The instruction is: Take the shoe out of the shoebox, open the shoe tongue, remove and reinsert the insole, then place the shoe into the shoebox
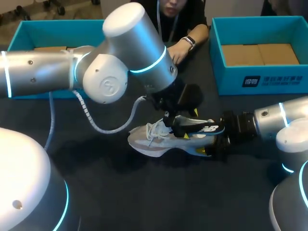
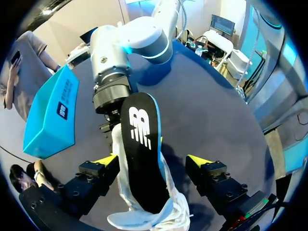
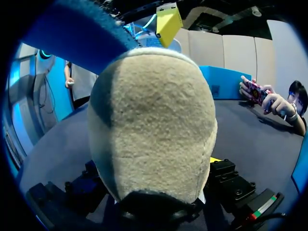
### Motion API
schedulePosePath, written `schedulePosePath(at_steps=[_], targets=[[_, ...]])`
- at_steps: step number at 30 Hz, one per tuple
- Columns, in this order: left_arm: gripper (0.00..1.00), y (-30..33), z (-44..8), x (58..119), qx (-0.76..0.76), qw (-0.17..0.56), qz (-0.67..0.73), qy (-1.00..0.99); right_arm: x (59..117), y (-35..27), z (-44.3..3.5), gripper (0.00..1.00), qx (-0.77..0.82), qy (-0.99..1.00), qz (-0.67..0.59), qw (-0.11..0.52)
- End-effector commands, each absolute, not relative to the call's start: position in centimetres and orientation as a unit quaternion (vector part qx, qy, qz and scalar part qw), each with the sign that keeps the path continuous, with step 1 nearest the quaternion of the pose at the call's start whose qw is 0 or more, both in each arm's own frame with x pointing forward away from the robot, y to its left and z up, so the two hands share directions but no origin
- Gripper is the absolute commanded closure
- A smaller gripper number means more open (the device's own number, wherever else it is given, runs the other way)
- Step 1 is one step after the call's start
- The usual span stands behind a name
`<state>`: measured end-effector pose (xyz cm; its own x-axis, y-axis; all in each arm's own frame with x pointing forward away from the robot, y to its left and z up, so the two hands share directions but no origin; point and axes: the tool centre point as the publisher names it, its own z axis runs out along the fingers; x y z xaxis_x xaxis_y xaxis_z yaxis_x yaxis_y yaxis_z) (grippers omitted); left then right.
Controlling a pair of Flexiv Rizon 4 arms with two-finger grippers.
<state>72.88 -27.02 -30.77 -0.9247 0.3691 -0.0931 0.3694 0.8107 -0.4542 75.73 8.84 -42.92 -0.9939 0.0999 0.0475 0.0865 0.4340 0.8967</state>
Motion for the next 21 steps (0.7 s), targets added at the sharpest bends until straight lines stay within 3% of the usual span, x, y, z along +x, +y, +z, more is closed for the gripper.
schedulePosePath(at_steps=[1,7,21], targets=[[0.07,-26.67,-30.94,72.92,0.195,0.005,-0.244,0.95,76.03,9.25,-43.5,1.0,0.055,0.848,0.527,0.006],[0.0,-27.22,-30.76,73.41,0.195,0.015,-0.243,0.95,76.03,9.25,-43.5,1.0,0.055,0.848,0.527,0.006],[0.0,-27.26,-30.54,73.36,0.199,0.015,-0.24,0.95,76.03,9.25,-43.5,1.0,0.055,0.848,0.527,0.006]])
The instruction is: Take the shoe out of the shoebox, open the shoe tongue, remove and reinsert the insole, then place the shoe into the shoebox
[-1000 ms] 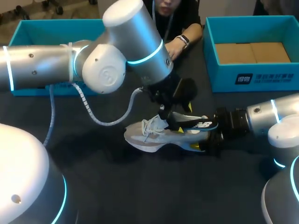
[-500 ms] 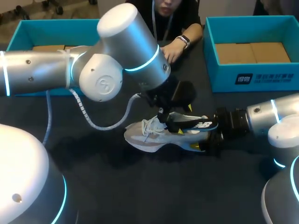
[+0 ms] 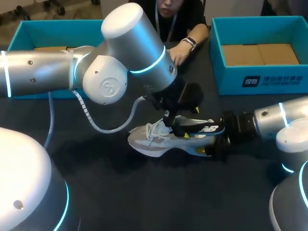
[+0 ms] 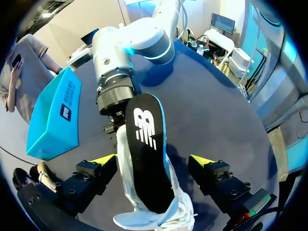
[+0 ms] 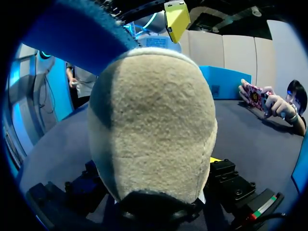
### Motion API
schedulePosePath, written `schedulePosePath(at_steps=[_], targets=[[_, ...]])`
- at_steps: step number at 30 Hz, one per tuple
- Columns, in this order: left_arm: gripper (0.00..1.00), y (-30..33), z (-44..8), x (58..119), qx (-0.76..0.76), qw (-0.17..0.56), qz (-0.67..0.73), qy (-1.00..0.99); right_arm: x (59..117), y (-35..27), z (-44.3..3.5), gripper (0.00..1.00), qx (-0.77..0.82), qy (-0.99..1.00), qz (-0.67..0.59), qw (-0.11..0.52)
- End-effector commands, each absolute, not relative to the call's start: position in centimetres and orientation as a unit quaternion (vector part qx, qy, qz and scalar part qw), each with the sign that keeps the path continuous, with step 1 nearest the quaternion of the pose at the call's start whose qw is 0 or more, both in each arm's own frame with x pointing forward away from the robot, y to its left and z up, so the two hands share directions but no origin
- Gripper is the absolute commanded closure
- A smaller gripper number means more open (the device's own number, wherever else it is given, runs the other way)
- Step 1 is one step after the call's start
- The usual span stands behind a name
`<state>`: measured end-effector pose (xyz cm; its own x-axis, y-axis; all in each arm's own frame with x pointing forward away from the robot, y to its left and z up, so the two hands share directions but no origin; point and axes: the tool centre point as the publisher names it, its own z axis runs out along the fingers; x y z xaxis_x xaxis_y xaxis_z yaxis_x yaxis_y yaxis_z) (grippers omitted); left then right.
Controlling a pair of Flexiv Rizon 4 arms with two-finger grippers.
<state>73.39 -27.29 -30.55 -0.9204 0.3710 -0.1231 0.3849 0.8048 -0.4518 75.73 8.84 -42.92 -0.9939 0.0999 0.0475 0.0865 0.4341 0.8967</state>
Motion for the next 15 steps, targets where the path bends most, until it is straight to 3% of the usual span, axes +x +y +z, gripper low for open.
schedulePosePath(at_steps=[1,15], targets=[[0.0,-27.26,-30.54,73.36,0.199,0.015,-0.24,0.95,76.03,9.25,-43.5,1.0,0.055,0.848,0.527,0.006],[0.0,-27.53,-30.87,73.03,0.192,0.036,-0.253,0.947,76.03,9.25,-43.5,1.0,0.055,0.848,0.527,0.006]])
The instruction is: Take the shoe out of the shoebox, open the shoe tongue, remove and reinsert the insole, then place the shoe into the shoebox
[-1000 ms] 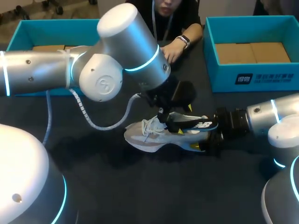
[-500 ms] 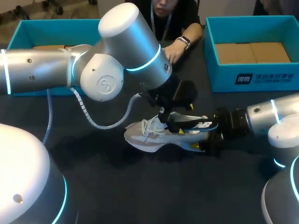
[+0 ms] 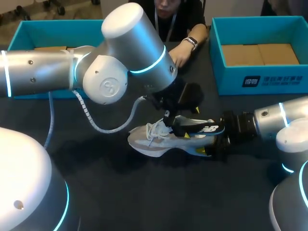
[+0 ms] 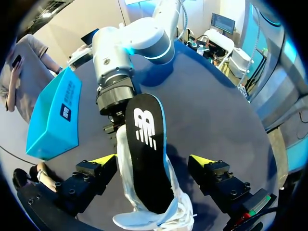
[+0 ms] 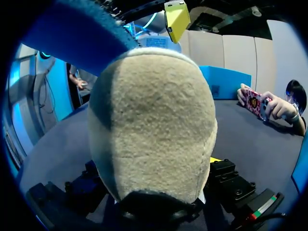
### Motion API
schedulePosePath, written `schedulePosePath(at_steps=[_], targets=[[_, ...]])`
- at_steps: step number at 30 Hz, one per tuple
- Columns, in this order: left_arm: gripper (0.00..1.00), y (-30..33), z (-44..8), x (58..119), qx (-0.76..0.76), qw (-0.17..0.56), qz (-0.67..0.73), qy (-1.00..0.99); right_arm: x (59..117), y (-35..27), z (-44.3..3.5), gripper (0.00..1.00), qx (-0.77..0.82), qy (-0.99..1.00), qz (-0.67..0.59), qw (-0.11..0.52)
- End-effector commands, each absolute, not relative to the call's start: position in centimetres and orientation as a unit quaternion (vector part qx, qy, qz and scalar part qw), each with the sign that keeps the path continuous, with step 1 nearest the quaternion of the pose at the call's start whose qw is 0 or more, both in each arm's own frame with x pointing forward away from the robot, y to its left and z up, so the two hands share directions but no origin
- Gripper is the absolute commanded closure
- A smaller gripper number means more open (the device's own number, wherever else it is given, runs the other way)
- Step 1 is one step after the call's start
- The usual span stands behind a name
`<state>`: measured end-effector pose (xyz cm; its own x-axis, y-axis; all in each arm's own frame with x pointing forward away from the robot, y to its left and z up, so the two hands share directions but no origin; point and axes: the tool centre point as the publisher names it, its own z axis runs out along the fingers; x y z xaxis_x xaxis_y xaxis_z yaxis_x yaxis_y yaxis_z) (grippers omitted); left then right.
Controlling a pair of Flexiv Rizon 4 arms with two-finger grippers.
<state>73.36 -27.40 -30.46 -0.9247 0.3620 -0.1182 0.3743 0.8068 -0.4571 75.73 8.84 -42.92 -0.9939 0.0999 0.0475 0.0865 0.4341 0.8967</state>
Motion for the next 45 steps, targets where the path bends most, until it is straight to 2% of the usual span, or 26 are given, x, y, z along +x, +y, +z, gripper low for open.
schedulePosePath(at_steps=[1,10,25,28,30,32,34,39,45], targets=[[0.0,-27.6,-31.0,72.8,0.187,0.054,-0.257,0.947,76.0,9.2,-43.5,1.0,0.055,0.848,0.527,0.006],[0.0,-28.7,-31.4,71.1,0.182,0.07,-0.264,0.945,76.0,9.2,-43.5,1.0,0.055,0.848,0.527,0.006],[0.0,-29.7,-32.8,71.7,0.153,0.157,-0.263,0.939,76.0,9.2,-43.5,1.0,0.055,0.848,0.527,0.006],[0.11,-29.8,-33.0,72.3,0.14,0.162,-0.267,0.939,76.0,9.2,-43.5,1.0,0.055,0.848,0.527,0.006],[0.14,-29.9,-33.2,72.5,0.135,0.168,-0.268,0.939,76.0,9.2,-43.5,1.0,0.055,0.848,0.527,0.006],[0.25,-29.9,-33.3,72.7,0.133,0.167,-0.269,0.939,76.0,9.2,-43.5,1.0,0.055,0.848,0.527,0.006],[0.3,-29.8,-33.3,72.7,0.13,0.168,-0.27,0.939,76.0,9.2,-43.5,1.0,0.055,0.848,0.527,0.006],[0.35,-29.7,-33.7,73.5,0.123,0.169,-0.271,0.94,76.0,9.2,-43.5,1.0,0.055,0.848,0.527,0.006],[0.35,-29.8,-34.4,74.0,0.119,0.177,-0.274,0.938,76.0,9.2,-43.5,1.0,0.055,0.848,0.527,0.006]])
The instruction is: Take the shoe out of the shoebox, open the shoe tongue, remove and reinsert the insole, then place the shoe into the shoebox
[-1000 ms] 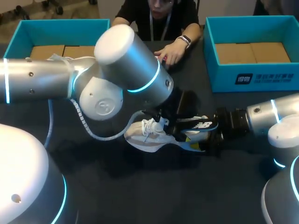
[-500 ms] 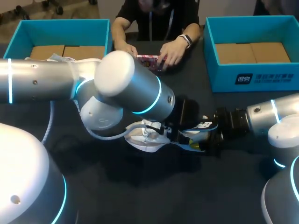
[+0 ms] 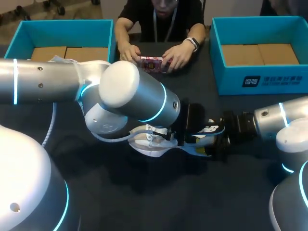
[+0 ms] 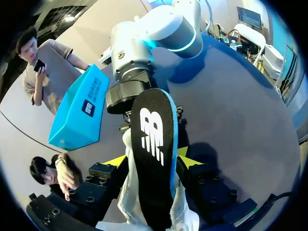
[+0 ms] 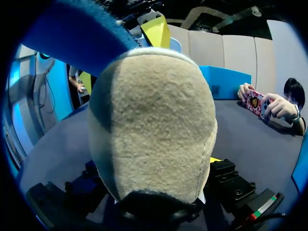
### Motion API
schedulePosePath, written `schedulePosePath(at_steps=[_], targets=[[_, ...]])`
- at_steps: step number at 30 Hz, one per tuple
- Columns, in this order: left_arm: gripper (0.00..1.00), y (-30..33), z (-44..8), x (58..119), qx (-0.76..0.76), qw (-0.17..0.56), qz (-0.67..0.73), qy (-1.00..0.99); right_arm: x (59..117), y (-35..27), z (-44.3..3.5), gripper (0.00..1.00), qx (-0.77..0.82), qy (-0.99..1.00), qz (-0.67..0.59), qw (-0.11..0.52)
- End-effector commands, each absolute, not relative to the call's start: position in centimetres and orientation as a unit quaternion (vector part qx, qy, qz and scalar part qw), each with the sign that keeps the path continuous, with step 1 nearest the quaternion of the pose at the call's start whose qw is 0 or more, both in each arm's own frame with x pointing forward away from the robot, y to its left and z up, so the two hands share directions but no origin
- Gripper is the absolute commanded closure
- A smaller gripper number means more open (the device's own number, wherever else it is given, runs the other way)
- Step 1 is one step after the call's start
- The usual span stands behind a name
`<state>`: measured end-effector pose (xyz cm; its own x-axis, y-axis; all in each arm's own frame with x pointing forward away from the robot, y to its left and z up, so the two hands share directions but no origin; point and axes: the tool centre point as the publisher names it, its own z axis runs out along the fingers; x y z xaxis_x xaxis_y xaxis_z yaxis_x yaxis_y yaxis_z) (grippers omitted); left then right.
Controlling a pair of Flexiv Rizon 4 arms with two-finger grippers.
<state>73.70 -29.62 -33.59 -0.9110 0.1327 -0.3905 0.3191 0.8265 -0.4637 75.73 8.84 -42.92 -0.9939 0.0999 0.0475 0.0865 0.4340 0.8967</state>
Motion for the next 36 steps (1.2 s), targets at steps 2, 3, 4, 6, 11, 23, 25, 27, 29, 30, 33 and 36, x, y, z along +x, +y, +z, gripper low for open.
schedulePosePath(at_steps=[2,3,4,6,11,23,25,27,29,30,33,36], targets=[[0.41,-30.0,-34.7,74.2,0.119,0.179,-0.276,0.937,76.0,9.2,-43.5,1.0,0.055,0.848,0.527,0.006],[0.47,-30.1,-34.8,74.3,0.119,0.18,-0.275,0.937,76.0,9.2,-43.5,1.0,0.055,0.848,0.527,0.006],[0.5,-30.1,-34.8,74.4,0.118,0.18,-0.276,0.937,76.0,9.2,-43.5,1.0,0.055,0.848,0.527,0.006],[0.56,-30.3,-35.0,74.6,0.118,0.18,-0.275,0.937,76.0,9.2,-43.5,1.0,0.055,0.848,0.527,0.006],[0.87,-30.2,-35.2,74.7,0.12,0.174,-0.275,0.938,76.0,9.2,-43.5,1.0,0.055,0.848,0.527,0.006],[1.0,-29.1,-32.7,74.1,0.111,0.153,-0.297,0.936,76.0,9.2,-43.5,1.0,0.055,0.848,0.527,0.006],[1.0,-29.0,-31.7,73.8,0.106,0.149,-0.305,0.935,76.0,9.2,-43.5,1.0,0.055,0.848,0.527,0.006],[1.0,-29.0,-31.0,73.6,0.103,0.142,-0.31,0.934,76.0,9.2,-43.5,1.0,0.055,0.848,0.527,0.006],[1.0,-29.1,-30.4,73.5,0.099,0.138,-0.313,0.934,76.0,9.2,-43.5,1.0,0.055,0.848,0.527,0.006],[1.0,-29.2,-30.0,73.4,0.095,0.133,-0.316,0.934,76.0,9.2,-43.5,1.0,0.055,0.848,0.527,0.006],[1.0,-29.6,-28.6,73.0,0.084,0.114,-0.332,0.932,76.0,9.2,-43.5,1.0,0.055,0.848,0.527,0.006],[1.0,-30.2,-27.1,72.4,0.076,0.103,-0.345,0.93,76.0,9.2,-43.5,1.0,0.055,0.848,0.527,0.006]])
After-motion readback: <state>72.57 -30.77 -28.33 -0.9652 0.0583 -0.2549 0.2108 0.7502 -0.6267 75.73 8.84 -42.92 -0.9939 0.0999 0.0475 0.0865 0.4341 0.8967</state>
